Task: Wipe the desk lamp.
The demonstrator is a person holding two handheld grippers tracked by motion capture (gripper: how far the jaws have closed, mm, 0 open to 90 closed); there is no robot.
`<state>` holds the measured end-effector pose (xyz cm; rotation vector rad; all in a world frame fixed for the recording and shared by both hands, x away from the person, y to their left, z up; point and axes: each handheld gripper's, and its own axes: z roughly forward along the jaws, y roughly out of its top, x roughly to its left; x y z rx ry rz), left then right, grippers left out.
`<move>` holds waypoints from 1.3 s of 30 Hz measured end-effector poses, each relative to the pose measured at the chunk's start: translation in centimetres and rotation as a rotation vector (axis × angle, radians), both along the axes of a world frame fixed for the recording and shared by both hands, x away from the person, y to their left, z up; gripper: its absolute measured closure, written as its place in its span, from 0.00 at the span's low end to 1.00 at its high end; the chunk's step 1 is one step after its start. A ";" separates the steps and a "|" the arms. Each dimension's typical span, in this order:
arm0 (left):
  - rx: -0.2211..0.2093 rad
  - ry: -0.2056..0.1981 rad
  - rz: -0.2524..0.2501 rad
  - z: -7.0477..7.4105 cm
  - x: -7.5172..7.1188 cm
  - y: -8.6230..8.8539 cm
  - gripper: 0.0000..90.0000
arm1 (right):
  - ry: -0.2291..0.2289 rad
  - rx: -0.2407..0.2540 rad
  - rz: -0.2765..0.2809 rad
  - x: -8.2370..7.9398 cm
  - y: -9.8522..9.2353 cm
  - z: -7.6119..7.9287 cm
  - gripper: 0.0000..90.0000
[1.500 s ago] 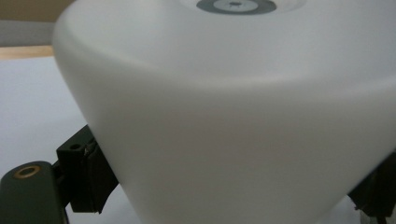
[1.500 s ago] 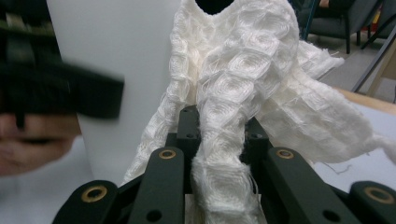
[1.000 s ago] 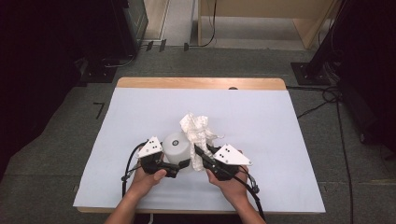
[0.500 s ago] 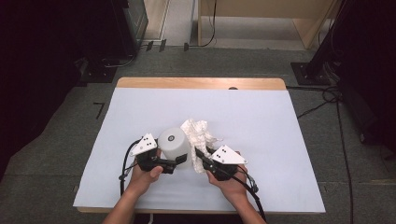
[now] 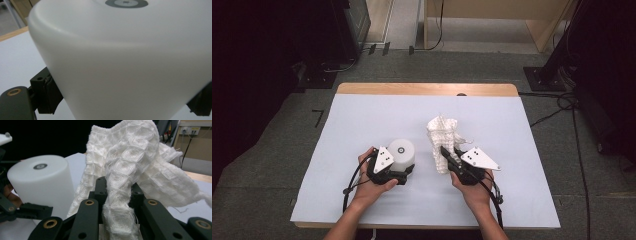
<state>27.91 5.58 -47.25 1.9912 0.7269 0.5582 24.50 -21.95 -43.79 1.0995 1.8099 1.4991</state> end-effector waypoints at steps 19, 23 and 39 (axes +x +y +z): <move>-0.084 0.016 0.143 0.5 -1.0 0.4 0.03 | 0.000 0.001 -0.027 0.0 -0.4 0.0 0.83; -0.049 0.037 0.303 0.4 -1.7 -1.7 0.02 | -0.003 -0.004 -0.027 0.1 -0.4 -0.1 0.83; -0.208 0.152 0.149 0.8 -0.1 1.0 0.09 | 0.013 -0.009 0.004 -0.3 0.8 -0.5 0.83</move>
